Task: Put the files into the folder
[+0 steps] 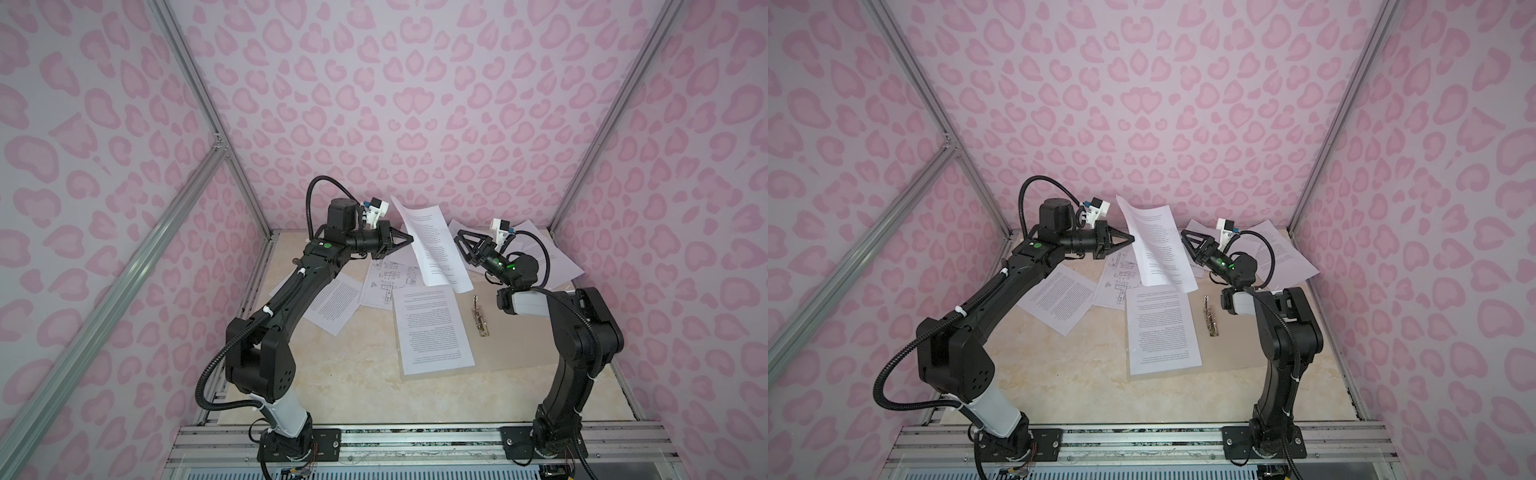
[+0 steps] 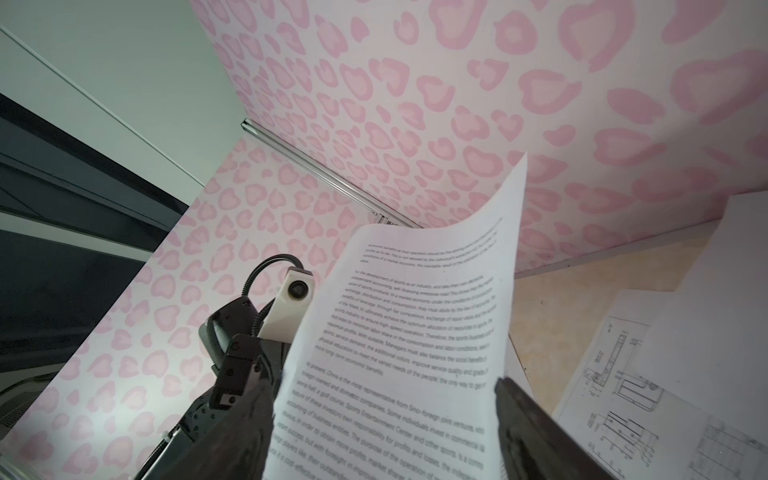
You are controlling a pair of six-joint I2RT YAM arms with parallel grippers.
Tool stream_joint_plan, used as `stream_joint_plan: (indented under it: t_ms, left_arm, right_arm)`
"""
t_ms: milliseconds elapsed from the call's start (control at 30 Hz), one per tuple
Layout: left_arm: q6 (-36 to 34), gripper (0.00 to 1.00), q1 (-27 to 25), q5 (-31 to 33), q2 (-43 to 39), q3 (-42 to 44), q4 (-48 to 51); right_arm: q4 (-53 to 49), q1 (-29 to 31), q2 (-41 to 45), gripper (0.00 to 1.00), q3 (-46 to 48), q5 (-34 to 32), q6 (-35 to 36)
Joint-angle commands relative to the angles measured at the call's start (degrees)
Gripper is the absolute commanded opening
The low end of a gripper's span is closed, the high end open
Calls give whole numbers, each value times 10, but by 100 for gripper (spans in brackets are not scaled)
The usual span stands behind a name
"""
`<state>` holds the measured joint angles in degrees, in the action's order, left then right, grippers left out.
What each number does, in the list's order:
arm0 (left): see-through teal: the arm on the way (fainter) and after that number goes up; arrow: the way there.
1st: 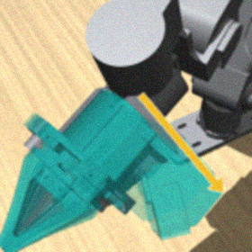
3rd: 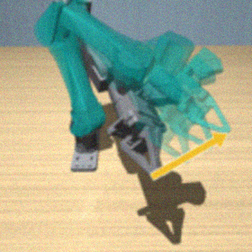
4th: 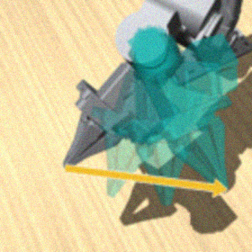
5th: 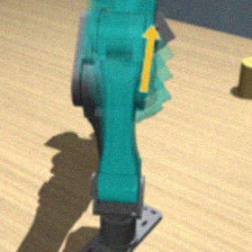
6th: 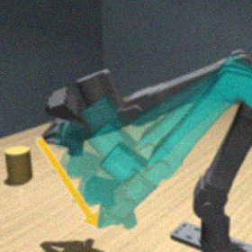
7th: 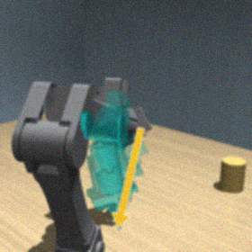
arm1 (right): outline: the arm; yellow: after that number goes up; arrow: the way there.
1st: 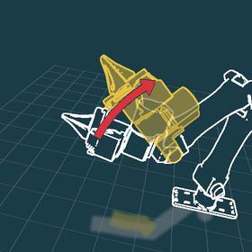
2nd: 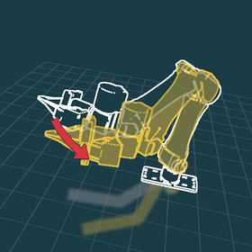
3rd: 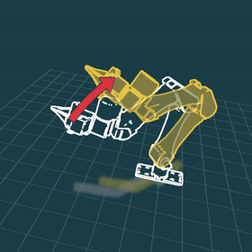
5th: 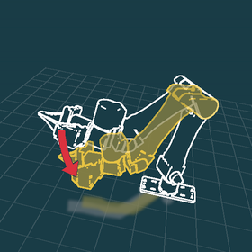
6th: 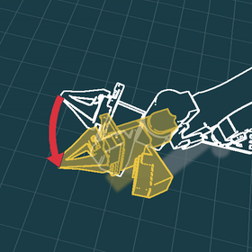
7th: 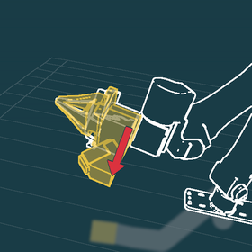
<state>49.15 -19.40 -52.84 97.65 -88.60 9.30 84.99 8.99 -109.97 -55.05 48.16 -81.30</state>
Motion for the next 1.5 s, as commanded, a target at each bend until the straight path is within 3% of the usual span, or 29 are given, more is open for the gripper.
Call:
stream_joint_plan:
  t_ms: [0, 100, 233, 400, 533, 1000, 1233, 1467]
  left_arm:
    - [-15, 4, 11, -23, -7, 18, -18]
    - [-3, 4, 15, -36, -11, 35, -48]
    - [16, 4, 15, -55, -22, 35, -88]
    - [36, 4, 8, -61, -27, 4, -92]
    - [56, 4, -14, -67, -16, -26, -103]
    - [140, 4, -48, -104, 54, -86, -254]
    - [120, 4, -45, -144, 67, -107, -268]
    - [135, 4, -22, -163, 96, -87, -305]
  right_arm:
    - [43, 9, -12, 79, -15, 18, -27]
    - [43, 17, -24, 73, -24, 22, -30]
    - [24, 16, -45, 73, -19, 24, -19]
    - [-75, 15, -38, 87, 7, 18, 76]
    - [44, 10, -89, 98, -11, 27, -19]
    - [43, 3, -67, 98, -43, 57, -68]
    - [44, -6, -65, 98, -46, 60, -105]
    - [44, 1, -4, 96, -31, 73, -128]
